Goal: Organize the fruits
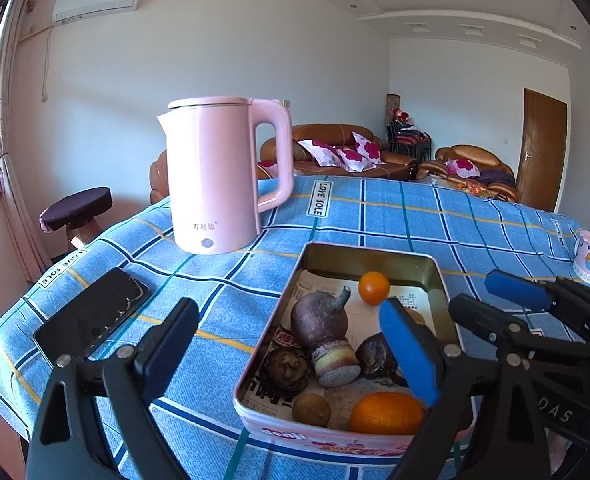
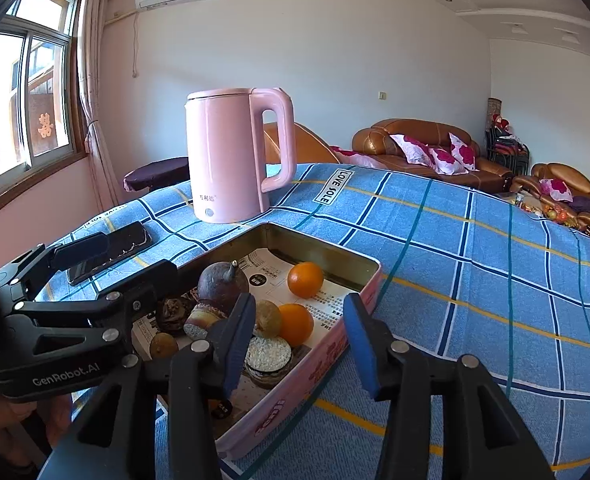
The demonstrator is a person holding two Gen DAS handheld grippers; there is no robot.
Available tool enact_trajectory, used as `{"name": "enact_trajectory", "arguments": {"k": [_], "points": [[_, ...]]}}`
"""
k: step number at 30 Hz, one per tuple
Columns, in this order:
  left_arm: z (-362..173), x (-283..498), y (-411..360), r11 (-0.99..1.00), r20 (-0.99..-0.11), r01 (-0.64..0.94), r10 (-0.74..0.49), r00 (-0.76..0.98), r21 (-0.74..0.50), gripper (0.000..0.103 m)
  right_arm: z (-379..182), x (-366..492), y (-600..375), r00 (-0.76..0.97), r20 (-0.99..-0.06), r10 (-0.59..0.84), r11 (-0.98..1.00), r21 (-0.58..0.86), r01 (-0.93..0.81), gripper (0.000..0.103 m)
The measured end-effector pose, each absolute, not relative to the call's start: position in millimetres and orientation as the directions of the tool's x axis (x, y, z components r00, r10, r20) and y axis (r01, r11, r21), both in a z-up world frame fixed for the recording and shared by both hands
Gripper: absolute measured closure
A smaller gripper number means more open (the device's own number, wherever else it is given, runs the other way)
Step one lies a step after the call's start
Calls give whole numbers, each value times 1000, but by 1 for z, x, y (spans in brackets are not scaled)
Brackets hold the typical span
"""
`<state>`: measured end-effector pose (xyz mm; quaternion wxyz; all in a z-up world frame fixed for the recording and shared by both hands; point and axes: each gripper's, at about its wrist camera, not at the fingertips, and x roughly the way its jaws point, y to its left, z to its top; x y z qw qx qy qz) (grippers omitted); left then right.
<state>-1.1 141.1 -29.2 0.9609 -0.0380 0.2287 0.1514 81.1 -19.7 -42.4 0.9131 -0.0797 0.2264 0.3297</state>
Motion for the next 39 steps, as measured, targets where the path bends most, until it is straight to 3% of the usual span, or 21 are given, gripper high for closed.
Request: {"name": "enact_trajectory", "arguments": {"k": [5,39], "points": [[-28,-2,140,951,-448,-308,275,851,-1,8,-39,79,-24,682,-456,572,770,12,-638,49],[-20,-2,130,955,-445,-296,274,852,21,2,-32,74,-40,704,-424,569,784,24,-620,48]]}}
